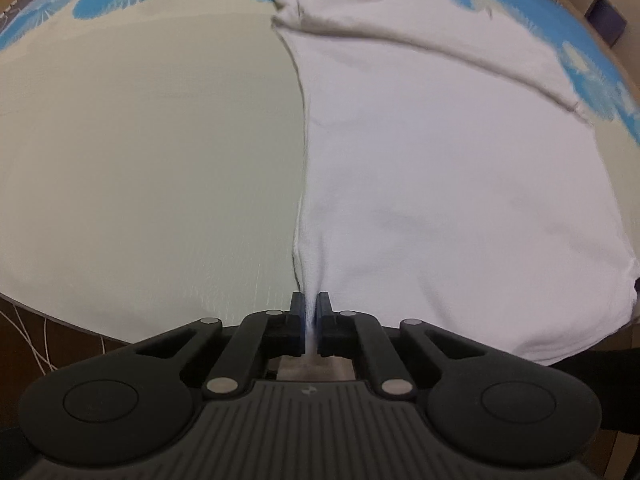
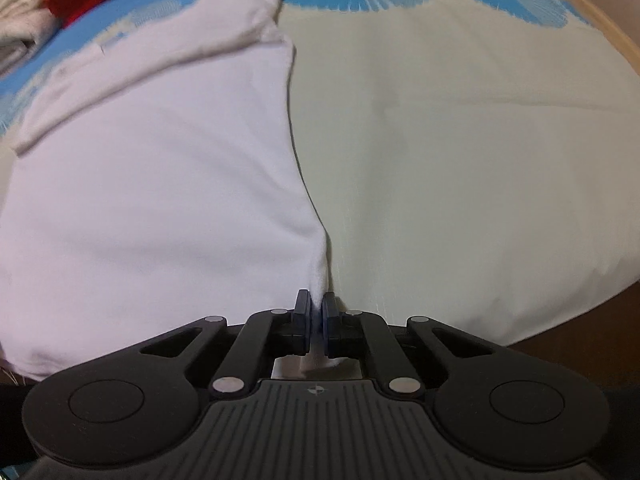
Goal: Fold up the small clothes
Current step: 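Grasp the shirt hem with both grippers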
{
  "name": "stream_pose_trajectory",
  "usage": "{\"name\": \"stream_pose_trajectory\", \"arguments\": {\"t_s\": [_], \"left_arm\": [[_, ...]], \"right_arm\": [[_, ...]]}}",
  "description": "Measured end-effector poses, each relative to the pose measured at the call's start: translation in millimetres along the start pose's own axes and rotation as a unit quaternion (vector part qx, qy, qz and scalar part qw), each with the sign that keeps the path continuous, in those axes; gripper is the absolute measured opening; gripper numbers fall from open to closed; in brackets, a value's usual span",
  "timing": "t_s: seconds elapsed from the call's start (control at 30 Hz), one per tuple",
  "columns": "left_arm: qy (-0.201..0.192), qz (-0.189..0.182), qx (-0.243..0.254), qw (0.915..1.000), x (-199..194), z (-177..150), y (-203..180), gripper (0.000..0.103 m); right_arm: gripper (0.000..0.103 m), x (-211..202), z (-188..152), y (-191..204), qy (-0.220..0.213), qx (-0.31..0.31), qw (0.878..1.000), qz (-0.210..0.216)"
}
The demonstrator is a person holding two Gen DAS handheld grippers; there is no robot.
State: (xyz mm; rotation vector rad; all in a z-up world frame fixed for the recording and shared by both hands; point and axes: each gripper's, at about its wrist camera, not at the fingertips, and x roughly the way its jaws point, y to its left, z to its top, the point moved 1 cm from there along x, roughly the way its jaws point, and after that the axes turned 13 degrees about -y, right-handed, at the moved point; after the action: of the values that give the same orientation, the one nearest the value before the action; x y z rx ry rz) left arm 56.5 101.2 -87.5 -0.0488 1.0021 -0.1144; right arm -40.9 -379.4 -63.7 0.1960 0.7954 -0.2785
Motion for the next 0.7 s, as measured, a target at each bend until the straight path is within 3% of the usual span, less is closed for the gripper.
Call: {"name": "stream_pose_trajectory", "arguments": {"t_s": [0.13,0.3,0.53,0.7], "left_arm": [[-0.028,-0.02,-0.03,0.999,-16.3,4.5,7.0,0.005],[0.019,-0.011,-0.06,0.9979,1.7,-2.2,16.5,0.008],[0.05,-0.008,-0.057,0.9971,10.9,-9.4,15.5,0.022],[0.049,-0.007,-0.045,0.9978,11.9,-11.4,11.7,0.022]], "right_arm": [[0.004,-17.9,10.2,-1.8,-0.045,0.013,0.999,0.015],[0.008,12.8,-2.9,-9.9,0.047,0.027,0.998,-0.021],[0.01,12.6,-1.8,-7.0,0.049,0.014,0.998,-0.025],[0.01,17.2,-3.5,-4.8,0.048,-0.003,0.998,-0.026]]}}
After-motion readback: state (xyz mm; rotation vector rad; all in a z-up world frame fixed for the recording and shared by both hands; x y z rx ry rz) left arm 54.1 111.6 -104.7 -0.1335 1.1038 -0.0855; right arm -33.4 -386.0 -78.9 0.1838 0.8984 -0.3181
